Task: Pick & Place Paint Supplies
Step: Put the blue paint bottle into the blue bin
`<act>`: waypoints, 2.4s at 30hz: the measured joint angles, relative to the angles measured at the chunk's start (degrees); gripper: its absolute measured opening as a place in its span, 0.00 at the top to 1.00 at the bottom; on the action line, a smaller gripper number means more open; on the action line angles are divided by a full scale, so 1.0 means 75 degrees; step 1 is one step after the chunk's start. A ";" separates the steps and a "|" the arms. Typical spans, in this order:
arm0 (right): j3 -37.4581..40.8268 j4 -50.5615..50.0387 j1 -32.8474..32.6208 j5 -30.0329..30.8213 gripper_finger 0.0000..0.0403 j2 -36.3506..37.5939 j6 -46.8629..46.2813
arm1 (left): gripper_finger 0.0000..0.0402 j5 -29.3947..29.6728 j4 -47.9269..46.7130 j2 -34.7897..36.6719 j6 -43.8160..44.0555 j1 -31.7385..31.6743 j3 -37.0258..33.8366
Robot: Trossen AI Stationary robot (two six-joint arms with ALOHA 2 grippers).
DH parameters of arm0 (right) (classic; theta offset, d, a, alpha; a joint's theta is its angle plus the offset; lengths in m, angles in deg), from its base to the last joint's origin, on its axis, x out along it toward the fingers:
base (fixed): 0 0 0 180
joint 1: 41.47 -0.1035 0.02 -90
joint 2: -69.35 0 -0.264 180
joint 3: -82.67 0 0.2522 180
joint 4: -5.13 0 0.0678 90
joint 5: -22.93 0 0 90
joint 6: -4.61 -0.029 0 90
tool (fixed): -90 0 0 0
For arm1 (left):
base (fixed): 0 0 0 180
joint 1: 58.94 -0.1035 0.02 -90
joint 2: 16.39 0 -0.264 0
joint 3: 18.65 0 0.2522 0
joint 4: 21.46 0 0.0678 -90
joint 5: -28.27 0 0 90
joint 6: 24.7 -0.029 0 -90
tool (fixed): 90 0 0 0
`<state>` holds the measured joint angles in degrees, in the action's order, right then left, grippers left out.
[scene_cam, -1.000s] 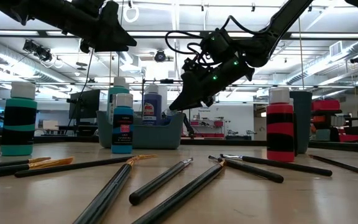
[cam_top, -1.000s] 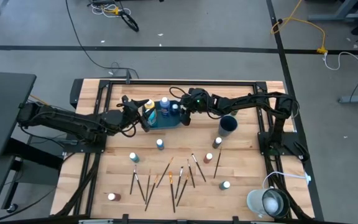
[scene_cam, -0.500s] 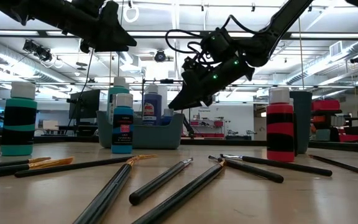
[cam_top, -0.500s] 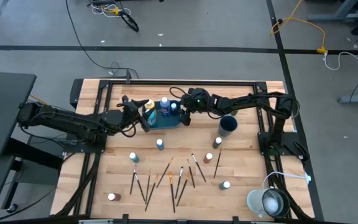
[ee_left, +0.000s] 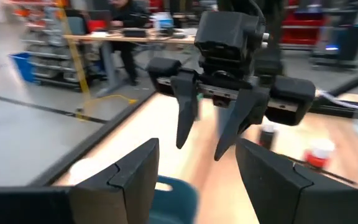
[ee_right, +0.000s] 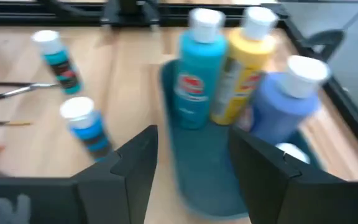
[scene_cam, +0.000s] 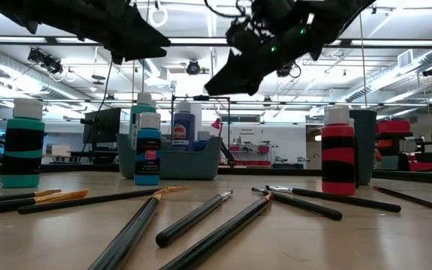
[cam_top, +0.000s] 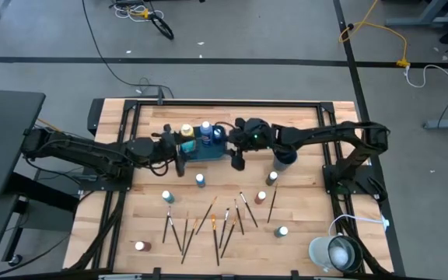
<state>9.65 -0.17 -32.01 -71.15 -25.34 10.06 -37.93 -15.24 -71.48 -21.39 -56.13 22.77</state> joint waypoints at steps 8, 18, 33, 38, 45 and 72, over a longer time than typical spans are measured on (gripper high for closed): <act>0.0000 -0.0740 -0.0994 0.0004 0.51 0.0121 -0.0218 | 0.45 -0.1300 -0.0045 0.0000 0.0529 0.0000 0.0000; 0.0000 -0.1078 -0.1805 0.0027 0.51 0.0118 -0.0271 | 0.45 -0.2111 -0.0462 -0.0604 0.1072 0.0463 -0.0003; 0.0000 -0.1077 -0.1822 0.0490 0.51 0.0118 -0.0268 | 0.45 -0.0885 -0.0334 -0.2319 0.1518 0.1005 0.0000; 0.0000 -0.1077 -0.1822 0.0488 0.51 0.0116 -0.0264 | 0.45 -0.0864 -0.0342 -0.2763 0.1540 0.1003 0.0000; 0.0000 -0.1080 -0.1822 0.0488 0.51 0.0113 -0.0259 | 0.45 -0.0873 -0.0733 -0.2812 0.1906 0.1003 0.0000; 0.0003 -0.1074 -0.1824 0.0487 0.51 0.0107 -0.0254 | 0.67 -0.0490 0.0457 -0.2795 0.2100 0.1011 0.0066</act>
<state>9.67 -8.23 -45.69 -67.50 -24.53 8.16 -41.60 -11.81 -92.44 -5.64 -48.55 23.26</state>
